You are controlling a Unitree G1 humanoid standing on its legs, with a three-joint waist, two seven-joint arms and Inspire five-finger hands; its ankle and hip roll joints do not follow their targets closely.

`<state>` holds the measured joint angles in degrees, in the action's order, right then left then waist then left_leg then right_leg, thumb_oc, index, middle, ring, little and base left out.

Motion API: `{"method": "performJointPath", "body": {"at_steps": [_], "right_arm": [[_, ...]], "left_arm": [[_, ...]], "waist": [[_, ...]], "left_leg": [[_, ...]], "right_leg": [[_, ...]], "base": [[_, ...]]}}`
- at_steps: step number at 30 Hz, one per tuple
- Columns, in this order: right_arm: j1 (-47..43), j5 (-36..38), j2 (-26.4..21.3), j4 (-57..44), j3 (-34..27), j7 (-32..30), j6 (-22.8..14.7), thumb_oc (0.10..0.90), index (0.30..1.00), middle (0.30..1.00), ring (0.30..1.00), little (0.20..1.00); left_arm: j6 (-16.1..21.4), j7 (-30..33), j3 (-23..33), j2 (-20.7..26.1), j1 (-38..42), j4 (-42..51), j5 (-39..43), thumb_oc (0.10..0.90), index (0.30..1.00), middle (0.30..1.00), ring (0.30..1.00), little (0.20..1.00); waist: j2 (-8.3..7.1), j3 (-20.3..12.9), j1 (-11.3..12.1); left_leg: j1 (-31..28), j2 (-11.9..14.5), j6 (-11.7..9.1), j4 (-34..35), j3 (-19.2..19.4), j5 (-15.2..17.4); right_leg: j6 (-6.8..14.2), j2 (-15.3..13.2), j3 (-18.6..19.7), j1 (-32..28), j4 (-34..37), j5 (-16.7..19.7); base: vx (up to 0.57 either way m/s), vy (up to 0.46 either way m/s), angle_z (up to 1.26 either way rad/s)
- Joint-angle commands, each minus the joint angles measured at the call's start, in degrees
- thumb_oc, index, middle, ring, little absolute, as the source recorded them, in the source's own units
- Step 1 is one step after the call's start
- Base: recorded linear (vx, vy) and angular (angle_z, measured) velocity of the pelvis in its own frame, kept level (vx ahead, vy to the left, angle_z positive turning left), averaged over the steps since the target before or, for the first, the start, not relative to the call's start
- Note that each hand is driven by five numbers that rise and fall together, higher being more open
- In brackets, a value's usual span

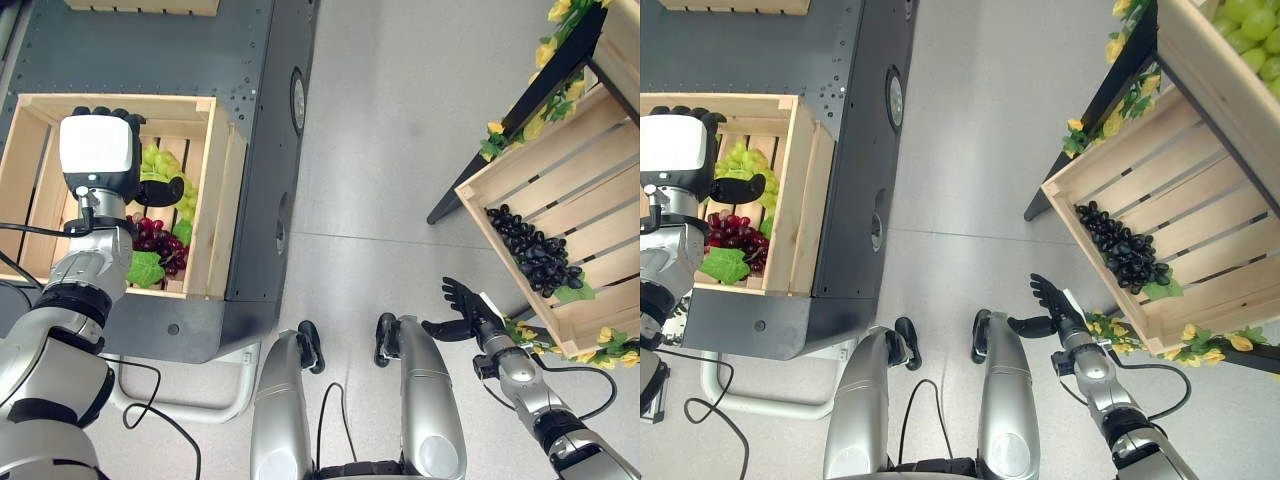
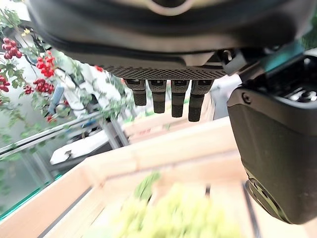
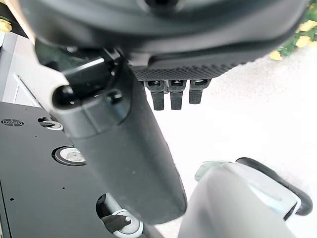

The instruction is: Pick up the fruits from the basket on one side to the basket on the other side

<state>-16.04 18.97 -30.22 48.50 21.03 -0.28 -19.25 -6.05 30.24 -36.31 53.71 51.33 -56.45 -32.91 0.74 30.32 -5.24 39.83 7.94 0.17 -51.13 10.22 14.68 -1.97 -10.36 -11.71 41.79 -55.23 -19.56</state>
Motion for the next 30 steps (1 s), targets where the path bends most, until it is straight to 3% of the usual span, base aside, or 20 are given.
{"method": "performJointPath", "body": {"at_steps": [1, 9, 17, 23, 26, 30], "right_arm": [[0.73, 3.51, -3.69, -4.54, -1.62, 2.25, -3.06, 0.800, 0.900, 0.900, 0.900, 0.900], [1.40, 3.09, -3.65, -5.03, -1.13, 2.11, -3.83, 0.800, 0.900, 0.900, 0.900, 0.900], [1.20, 2.27, -3.29, -4.29, -0.75, 1.81, -3.59, 0.800, 0.900, 0.900, 0.900, 0.900], [1.05, 2.30, -3.68, -4.05, -0.29, 1.77, -3.88, 0.800, 0.900, 0.900, 0.900, 0.900], [0.86, 1.49, -3.64, -3.64, 0.08, 1.62, -4.43, 0.800, 0.900, 0.900, 0.900, 0.900], [0.54, 0.96, -3.88, -3.41, 0.66, 1.93, -4.15, 0.800, 0.900, 0.900, 0.900, 0.900]], "left_arm": [[-7.99, 1.00, 1.14, 10.78, 6.38, 0.16, -2.55, 0.800, 0.900, 0.900, 0.900, 0.900], [-13.54, 0.07, 2.40, 11.80, 5.26, -1.51, -0.47, 0.800, 0.900, 0.900, 0.900, 0.900], [-12.91, -0.11, 5.82, 11.44, 1.73, -4.95, -4.27, 0.800, 0.900, 0.900, 0.900, 0.900], [-13.23, 0.61, 4.83, 11.91, 2.28, -5.65, -6.41, 0.800, 0.900, 0.900, 0.900, 0.900], [-11.52, 2.01, 4.84, 11.97, 2.29, -6.20, -9.31, 0.800, 0.900, 0.900, 0.900, 0.900], [-5.32, 4.40, 2.93, 11.94, 2.58, -5.47, -17.30, 0.800, 0.900, 0.900, 0.900, 0.900]], "waist": [[-0.11, -0.53, 0.11], [-0.36, -0.53, 0.99], [-0.48, -0.53, 1.78], [-0.53, -0.53, 2.00], [-0.60, -0.53, 2.19], [-0.54, -0.53, 2.19]], "left_leg": [[-3.25, -1.98, 2.49, 1.15, 3.51, 5.44], [-2.72, -2.40, 2.07, 1.84, 2.68, 5.34], [-2.31, -2.39, 1.86, 2.10, 2.20, 5.09], [-1.61, -2.14, 1.93, 2.25, 2.29, 4.94], [-1.44, -2.11, 1.99, 2.44, 2.29, 4.93], [-1.56, -1.89, 2.04, 2.57, 2.45, 4.98]], "right_leg": [[0.56, 1.52, 1.08, -4.51, 4.61, 0.86], [1.04, 1.48, 0.91, -3.71, 4.63, 0.81], [1.01, 0.96, 0.08, -3.45, 4.63, 0.81], [1.16, 0.63, -0.15, -2.47, 4.40, 1.01], [1.31, 0.47, -0.28, -2.10, 4.39, 1.15], [1.50, 0.20, -0.31, -1.96, 4.28, 1.29]], "base": [[0.01, 0.004, 0.08], [0.01, -0.017, 0.08], [0.00, -0.008, 0.01], [0.00, 0.004, 0.06], [0.00, -0.001, 0.09], [0.00, -0.005, 0.03]]}}
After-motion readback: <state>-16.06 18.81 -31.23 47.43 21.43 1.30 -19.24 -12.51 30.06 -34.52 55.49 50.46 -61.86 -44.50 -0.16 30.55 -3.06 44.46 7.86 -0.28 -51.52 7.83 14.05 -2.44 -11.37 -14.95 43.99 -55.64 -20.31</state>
